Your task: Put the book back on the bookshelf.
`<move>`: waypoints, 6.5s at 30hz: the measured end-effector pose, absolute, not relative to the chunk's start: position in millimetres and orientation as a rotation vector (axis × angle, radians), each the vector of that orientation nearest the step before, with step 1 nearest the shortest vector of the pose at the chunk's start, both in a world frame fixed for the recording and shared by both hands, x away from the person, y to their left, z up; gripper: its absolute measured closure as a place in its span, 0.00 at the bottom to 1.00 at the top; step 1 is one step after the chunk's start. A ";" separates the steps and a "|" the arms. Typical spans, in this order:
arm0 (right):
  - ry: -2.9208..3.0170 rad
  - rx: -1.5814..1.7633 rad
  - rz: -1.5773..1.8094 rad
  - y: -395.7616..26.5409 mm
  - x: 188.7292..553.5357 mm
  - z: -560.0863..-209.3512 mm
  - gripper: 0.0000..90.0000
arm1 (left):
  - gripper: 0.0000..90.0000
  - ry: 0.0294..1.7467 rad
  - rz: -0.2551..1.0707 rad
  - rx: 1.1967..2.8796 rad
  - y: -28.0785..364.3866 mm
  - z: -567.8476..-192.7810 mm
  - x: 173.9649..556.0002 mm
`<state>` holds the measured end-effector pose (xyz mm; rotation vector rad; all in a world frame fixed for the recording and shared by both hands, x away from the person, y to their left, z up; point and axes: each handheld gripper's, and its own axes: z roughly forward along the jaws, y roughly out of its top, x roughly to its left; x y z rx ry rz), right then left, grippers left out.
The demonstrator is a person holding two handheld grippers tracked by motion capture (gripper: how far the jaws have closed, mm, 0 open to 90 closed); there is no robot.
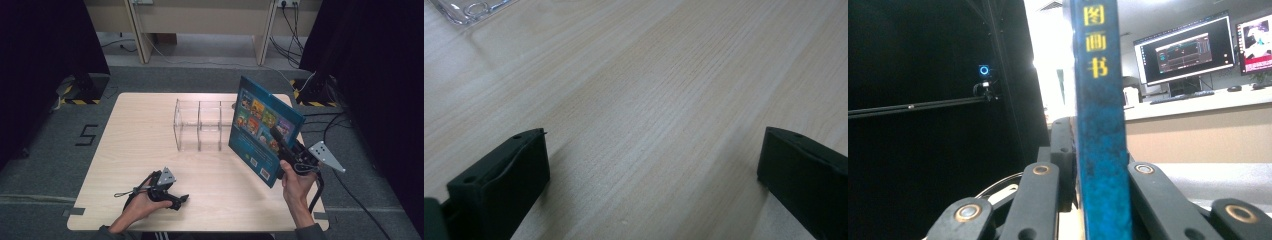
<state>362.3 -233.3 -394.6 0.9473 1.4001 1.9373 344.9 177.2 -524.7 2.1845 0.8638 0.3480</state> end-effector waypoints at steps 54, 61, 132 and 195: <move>1.272 1.019 1.950 -189.0 425.6 -391.7 0.90 | 0.00 0.849 0.344 2.190 176.0 -524.6 342.6; 1.251 1.015 1.948 -180.8 432.6 -393.5 0.90 | 0.00 0.846 0.343 2.191 175.9 -524.6 342.4; 1.346 1.176 1.766 -173.8 426.8 -420.8 0.84 | 0.00 0.825 0.335 2.198 174.0 -524.6 339.5; 1.607 1.202 1.742 -197.6 393.9 -426.5 0.38 | 0.00 0.818 0.332 2.200 174.4 -524.6 339.8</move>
